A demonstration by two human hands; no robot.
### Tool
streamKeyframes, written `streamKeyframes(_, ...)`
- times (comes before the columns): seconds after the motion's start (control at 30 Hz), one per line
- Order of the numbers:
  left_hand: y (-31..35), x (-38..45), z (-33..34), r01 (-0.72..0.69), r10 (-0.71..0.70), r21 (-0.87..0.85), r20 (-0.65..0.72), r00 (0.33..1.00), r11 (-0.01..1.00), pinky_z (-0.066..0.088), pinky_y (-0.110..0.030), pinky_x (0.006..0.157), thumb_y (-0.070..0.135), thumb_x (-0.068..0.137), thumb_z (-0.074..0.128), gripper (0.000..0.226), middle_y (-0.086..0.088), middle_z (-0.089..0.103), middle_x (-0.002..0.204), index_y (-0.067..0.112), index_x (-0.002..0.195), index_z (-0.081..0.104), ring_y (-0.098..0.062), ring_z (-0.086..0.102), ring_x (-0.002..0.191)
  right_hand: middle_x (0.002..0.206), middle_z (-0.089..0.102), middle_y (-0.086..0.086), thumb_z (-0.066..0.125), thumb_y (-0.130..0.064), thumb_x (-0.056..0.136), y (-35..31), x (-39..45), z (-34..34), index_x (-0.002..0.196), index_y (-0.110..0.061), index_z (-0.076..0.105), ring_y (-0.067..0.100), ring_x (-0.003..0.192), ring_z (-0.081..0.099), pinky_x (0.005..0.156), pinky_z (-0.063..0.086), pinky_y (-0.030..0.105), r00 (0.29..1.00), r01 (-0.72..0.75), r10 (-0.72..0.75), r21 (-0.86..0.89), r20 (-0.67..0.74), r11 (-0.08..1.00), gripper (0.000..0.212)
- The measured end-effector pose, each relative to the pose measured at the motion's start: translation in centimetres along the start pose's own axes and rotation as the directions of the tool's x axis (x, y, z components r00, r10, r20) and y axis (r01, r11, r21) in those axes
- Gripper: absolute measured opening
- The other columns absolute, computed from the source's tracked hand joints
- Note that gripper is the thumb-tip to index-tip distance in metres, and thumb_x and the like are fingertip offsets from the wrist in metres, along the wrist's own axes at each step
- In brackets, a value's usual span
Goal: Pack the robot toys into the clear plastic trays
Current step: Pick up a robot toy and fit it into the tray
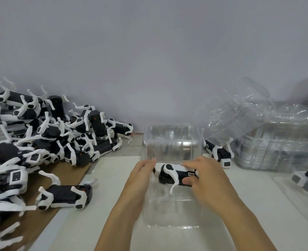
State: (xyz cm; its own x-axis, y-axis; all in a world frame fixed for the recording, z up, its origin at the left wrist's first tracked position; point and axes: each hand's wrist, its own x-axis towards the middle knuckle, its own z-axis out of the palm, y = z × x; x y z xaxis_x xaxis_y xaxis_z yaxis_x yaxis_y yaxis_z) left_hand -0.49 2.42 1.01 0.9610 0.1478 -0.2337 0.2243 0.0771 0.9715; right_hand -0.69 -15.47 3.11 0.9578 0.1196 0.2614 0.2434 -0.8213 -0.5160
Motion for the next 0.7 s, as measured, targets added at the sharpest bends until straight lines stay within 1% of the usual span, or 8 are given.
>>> streamKeyframes(0.13,-0.31,0.16,0.26,0.014,-0.014,0.022,0.007,1.000,1.000,0.051,-0.047,0.100,0.044,0.094,0.060,0.015,0.006,0.074,0.107,0.035,0.095,0.072,-0.018,0.068,0.106,0.091,0.055,-0.010,0.069,-0.020,0.086,-0.17,0.01,0.28,0.087,-0.022,0.066,0.020,0.092,0.048,0.078,0.048,0.039,1.000,-0.010,0.010,-0.021,-0.017,1.000,0.004)
streamKeyframes(0.23,-0.36,0.27,0.25,0.014,-0.014,0.061,0.007,1.000,0.998,0.049,-0.046,0.102,0.039,0.099,0.054,0.016,0.004,0.070,0.111,0.031,0.102,0.067,-0.018,0.064,0.110,0.101,0.058,-0.009,0.069,-0.019,0.087,-0.04,-0.02,0.57,0.096,-0.022,0.069,0.020,0.097,0.048,0.081,0.049,0.038,0.999,-0.031,0.030,-0.034,-0.031,0.999,0.009)
streamKeyframes(0.33,-0.18,0.17,0.35,0.010,-0.010,0.090,0.004,1.000,0.996,0.051,-0.042,0.098,0.033,0.102,0.050,0.014,0.003,0.067,0.114,0.032,0.107,0.063,-0.018,0.063,0.109,0.108,0.059,-0.010,0.069,-0.019,0.088,0.03,-0.10,0.84,0.105,-0.022,0.071,0.019,0.102,0.047,0.084,0.048,0.039,0.998,-0.051,0.049,-0.042,-0.036,0.998,0.018)
streamKeyframes(0.47,-0.21,0.29,0.47,-0.001,0.006,0.123,-0.041,0.999,0.992,0.049,-0.047,0.101,0.022,0.100,0.048,0.021,0.005,0.063,0.118,0.035,0.112,0.059,-0.021,0.060,0.112,0.111,0.058,-0.014,0.069,-0.022,0.089,-0.01,-0.12,0.83,0.114,-0.037,0.068,0.018,0.105,0.045,0.083,0.045,0.034,0.999,-0.032,0.032,-0.062,0.005,0.998,0.029)
streamKeyframes(0.53,-0.13,0.27,0.50,0.009,-0.006,0.082,-0.029,1.000,0.997,0.055,-0.039,0.087,0.021,0.098,0.051,0.021,0.005,0.065,0.115,0.035,0.111,0.060,-0.019,0.064,0.106,0.111,0.058,-0.014,0.069,-0.024,0.089,0.00,-0.07,0.77,0.118,-0.038,0.067,0.016,0.103,0.043,0.083,0.044,0.033,0.999,-0.033,0.034,-0.061,0.007,0.998,0.032)
streamKeyframes(0.57,-0.05,0.20,0.52,0.016,-0.014,0.064,-0.024,1.000,0.998,0.055,-0.034,0.077,0.021,0.097,0.053,0.021,0.005,0.067,0.112,0.035,0.110,0.060,-0.019,0.066,0.102,0.110,0.058,-0.015,0.069,-0.024,0.089,-0.03,-0.08,0.75,0.117,-0.038,0.067,0.016,0.101,0.042,0.082,0.044,0.033,0.999,-0.033,0.033,-0.062,0.004,0.998,0.031)
streamKeyframes(0.6,-0.02,0.22,0.53,0.022,-0.021,0.058,-0.026,0.999,0.998,0.053,-0.032,0.072,0.020,0.095,0.055,0.021,0.005,0.067,0.111,0.035,0.108,0.061,-0.019,0.067,0.100,0.109,0.058,-0.015,0.069,-0.024,0.089,-0.09,-0.12,0.75,0.114,-0.037,0.067,0.015,0.101,0.042,0.081,0.044,0.032,0.999,-0.033,0.034,-0.061,0.002,0.998,0.028)
streamKeyframes(0.7,-0.13,0.35,0.68,0.016,-0.012,0.071,-0.065,0.998,0.997,0.050,-0.033,0.072,0.015,0.090,0.061,0.023,0.004,0.066,0.112,0.034,0.104,0.062,-0.020,0.065,0.099,0.102,0.057,-0.014,0.068,-0.021,0.089,-0.29,-0.30,0.79,0.096,-0.029,0.068,0.015,0.099,0.040,0.078,0.048,0.034,1.000,-0.030,0.029,-0.078,-0.009,0.997,0.011)
